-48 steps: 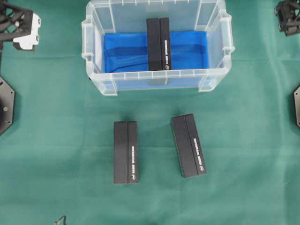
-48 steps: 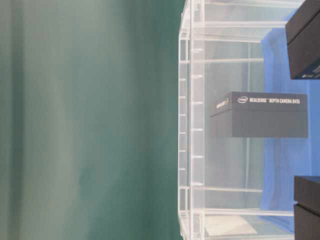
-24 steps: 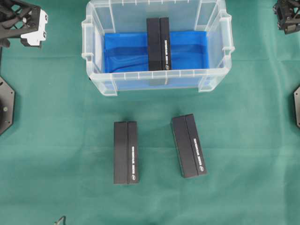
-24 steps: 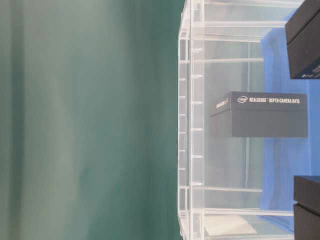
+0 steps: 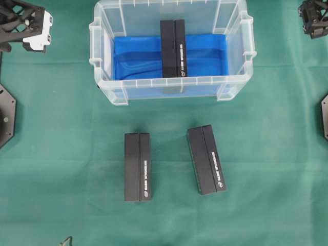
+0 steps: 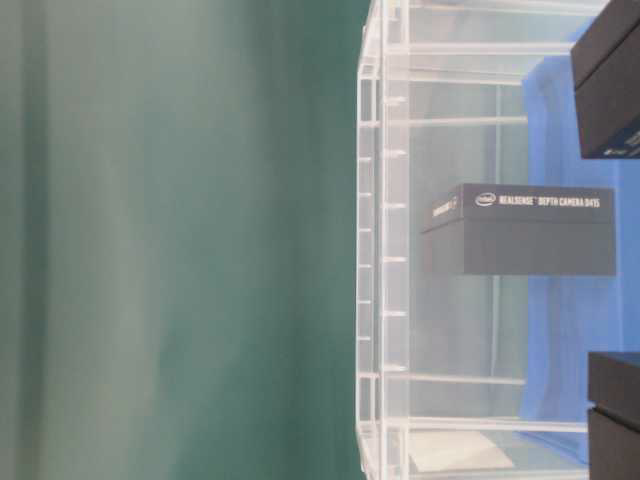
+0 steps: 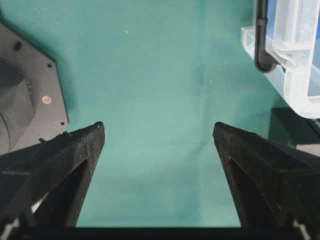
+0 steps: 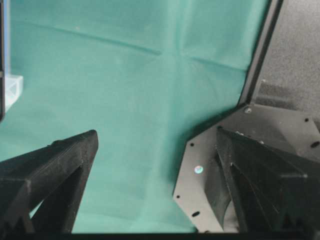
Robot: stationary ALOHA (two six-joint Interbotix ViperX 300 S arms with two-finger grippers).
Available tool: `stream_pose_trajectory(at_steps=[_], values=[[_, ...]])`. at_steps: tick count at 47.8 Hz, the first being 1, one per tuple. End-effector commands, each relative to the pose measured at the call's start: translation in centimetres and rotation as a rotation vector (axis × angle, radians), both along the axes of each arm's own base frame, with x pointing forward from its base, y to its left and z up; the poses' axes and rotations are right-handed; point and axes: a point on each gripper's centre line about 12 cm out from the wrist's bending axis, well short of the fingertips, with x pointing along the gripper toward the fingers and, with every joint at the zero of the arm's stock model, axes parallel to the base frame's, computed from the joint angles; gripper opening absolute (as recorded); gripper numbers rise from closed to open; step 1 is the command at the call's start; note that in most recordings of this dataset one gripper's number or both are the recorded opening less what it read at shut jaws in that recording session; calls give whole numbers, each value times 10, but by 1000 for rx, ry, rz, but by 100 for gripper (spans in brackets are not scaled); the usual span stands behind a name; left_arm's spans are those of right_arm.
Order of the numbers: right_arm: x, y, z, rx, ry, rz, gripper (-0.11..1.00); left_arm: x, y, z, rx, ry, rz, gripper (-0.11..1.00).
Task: Take the box out of the case with both arms.
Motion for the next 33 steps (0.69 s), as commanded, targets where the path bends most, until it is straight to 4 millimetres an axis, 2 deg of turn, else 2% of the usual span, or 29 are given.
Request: stream_pose_trajectory(at_steps=[1, 33], values=[[0, 0, 8, -9, -29, -4, 95, 1, 2, 8, 11, -26, 6, 86], [1, 4, 6, 20, -46, -8, 95, -1, 1, 7, 8, -25, 3, 86]])
